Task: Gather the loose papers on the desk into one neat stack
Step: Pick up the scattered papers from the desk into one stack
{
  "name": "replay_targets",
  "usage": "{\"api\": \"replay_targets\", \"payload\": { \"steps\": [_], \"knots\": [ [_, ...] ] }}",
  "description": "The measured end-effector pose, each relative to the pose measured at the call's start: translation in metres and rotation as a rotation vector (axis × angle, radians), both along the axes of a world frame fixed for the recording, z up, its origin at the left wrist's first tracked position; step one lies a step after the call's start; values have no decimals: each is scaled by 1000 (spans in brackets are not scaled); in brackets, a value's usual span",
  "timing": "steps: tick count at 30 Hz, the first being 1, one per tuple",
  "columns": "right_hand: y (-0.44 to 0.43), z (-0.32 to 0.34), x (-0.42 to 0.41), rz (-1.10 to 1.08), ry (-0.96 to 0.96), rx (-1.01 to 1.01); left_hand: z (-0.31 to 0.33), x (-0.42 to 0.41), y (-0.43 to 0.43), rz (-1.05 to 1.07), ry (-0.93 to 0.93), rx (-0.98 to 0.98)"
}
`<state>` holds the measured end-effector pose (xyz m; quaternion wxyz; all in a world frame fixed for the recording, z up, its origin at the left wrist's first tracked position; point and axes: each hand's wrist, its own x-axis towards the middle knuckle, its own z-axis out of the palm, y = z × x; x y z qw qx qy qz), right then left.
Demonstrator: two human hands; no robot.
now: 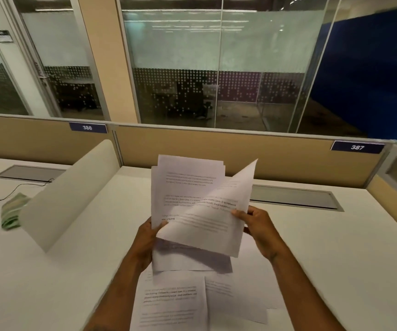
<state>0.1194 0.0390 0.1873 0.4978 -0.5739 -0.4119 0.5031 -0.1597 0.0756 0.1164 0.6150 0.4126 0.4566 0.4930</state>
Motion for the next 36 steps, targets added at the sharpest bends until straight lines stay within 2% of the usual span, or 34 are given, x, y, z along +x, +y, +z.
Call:
{"api": "replay_targets", "payload": {
  "steps": [3,6,12,16,22,27,29,32,36],
  "knots": [
    [-7,6,-13,66,-47,54,2,-10,-7,10,-37,-16],
    [-7,43,-33,201,-109,187,-8,-17,-11,27,-75,-43],
    [-8,116,-68,360,-49,399,-10,-16,-21,30,-50,-51],
    [-6,82,-52,322,-2,263,-2,-22,-22,48,-28,-18],
    [6,-2,-37,119,-160,-9,7,-27,-14,0,-69,35],
    [7,-35,-45,45,-75,-62,6,-27,-17,2,-103,7],
    [8,-43,-50,0,5,-82,4,-26,-16,3,-148,-37],
    [9,-49,-57,-100,25,-78,0,-26,-16,8,-206,-103],
    [12,-54,-61,-128,53,-89,-3,-18,-19,-14,-30,15]
  ]
}}
